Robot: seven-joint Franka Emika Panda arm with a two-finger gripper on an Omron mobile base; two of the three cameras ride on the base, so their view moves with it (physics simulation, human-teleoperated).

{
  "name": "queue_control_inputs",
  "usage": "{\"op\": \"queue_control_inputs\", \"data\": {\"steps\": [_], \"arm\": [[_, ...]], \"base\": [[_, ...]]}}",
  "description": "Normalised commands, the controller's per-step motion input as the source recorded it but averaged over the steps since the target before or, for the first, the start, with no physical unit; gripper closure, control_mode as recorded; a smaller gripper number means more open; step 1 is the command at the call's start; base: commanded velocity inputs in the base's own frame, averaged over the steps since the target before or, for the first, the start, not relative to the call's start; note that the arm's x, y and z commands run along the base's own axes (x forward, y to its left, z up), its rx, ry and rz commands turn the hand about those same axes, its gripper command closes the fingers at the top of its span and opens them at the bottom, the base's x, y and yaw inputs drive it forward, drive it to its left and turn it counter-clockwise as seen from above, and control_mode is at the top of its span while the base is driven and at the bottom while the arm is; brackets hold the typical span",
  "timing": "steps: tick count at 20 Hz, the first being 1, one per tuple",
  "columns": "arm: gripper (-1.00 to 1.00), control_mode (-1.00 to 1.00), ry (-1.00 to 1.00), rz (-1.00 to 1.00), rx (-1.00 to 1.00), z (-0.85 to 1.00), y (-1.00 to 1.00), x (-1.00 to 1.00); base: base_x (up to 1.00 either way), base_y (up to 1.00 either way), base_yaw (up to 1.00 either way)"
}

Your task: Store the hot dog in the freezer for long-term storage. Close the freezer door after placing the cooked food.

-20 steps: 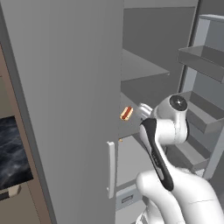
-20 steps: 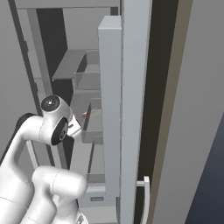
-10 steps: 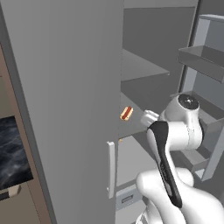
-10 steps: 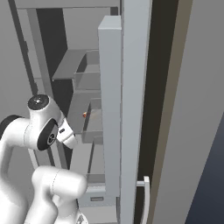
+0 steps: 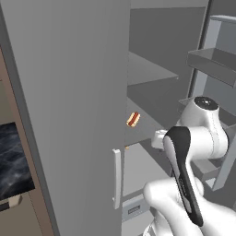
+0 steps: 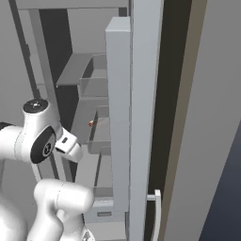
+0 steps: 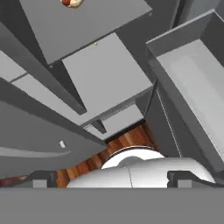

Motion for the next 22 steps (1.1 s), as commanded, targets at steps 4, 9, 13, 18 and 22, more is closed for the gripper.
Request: {"op": "queue_control_inputs", "data": {"steps": [4, 9, 13, 18, 22], "arm": [[-1.0, -1.0, 0.09, 0.42, -0.22, 0.0, 0.14, -0.46], [-1.0, -1.0, 0.04, 0.38, -0.15, 0.0, 0.14, -0.36], [-1.0, -1.0, 0.0, 0.27, 0.01, 0.0, 0.0, -0.07], [-1.0, -1.0, 0.0, 0.13, 0.07, -0.02, -0.22, -0.01], [-1.0, -1.0, 0.0, -0.02, 0.01, -0.11, -0.09, -0.07]], "base": [[0.0, 0.0, 0.0], [0.0, 0.0, 0.0], [0.0, 0.0, 0.0], [0.0, 0.0, 0.0], [0.0, 0.0, 0.0]]}}
